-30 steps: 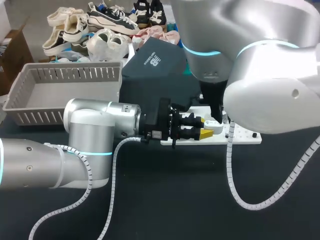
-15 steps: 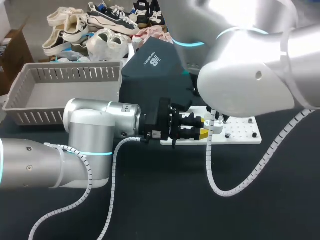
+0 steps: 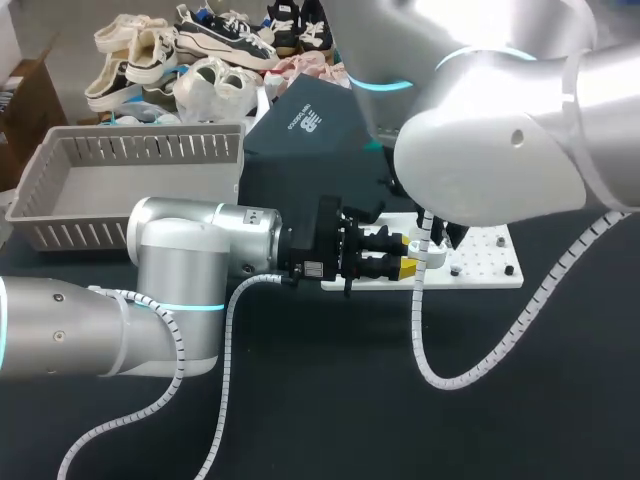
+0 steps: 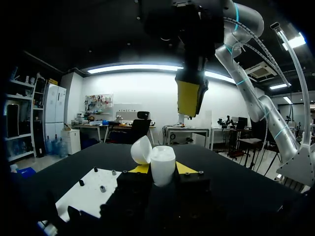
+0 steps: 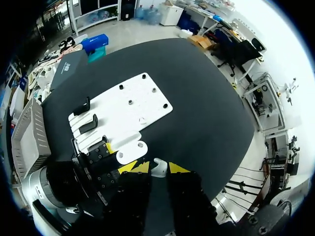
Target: Pick up each earbud case from the left stands, insert the matching earbuds, close the lid, and place the case in the box.
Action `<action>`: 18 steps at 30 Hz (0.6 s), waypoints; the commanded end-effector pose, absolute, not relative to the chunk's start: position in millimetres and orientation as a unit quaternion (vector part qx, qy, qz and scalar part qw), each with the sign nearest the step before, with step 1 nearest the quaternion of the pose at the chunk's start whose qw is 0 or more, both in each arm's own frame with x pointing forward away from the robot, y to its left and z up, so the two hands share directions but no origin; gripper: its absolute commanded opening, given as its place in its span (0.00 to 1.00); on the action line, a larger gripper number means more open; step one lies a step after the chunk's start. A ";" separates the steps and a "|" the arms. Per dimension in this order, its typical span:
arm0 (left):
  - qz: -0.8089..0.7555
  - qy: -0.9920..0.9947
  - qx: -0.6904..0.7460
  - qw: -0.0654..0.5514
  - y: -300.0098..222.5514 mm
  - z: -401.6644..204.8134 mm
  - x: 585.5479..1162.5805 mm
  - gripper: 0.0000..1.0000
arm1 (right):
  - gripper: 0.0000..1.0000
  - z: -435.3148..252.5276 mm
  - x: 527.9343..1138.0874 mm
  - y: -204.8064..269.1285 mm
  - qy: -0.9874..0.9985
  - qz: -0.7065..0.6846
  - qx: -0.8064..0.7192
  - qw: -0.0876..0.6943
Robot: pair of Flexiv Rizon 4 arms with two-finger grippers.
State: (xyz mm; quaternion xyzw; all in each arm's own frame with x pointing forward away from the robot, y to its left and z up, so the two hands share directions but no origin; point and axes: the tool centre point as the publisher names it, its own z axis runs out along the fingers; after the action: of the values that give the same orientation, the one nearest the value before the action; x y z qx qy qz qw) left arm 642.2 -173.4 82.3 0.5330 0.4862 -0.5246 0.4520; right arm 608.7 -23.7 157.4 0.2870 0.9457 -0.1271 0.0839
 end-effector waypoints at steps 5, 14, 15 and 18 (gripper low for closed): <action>-0.525 0.485 0.533 0.452 -173.7 81.5 643.2 0.00 | 0.00 157.9 619.2 -14.2 0.943 -0.139 0.296 0.060; -0.525 0.485 0.533 0.452 -173.7 81.5 643.2 0.00 | 0.00 147.8 621.6 -17.3 0.942 -0.129 0.304 0.056; -0.525 0.485 0.533 0.452 -173.7 81.5 643.2 0.00 | 0.00 146.4 622.0 -17.5 0.942 -0.129 0.304 0.055; -0.525 0.485 0.533 0.452 -173.7 81.5 643.2 0.00 | 0.00 145.4 622.9 -17.3 0.942 -0.127 0.304 0.057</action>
State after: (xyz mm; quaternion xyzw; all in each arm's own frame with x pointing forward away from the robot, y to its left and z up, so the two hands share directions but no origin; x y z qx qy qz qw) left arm 642.2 -173.4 82.3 0.5330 0.4862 -0.5247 0.4520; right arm 623.8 -16.0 146.8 0.3046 0.9420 -0.1298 0.0548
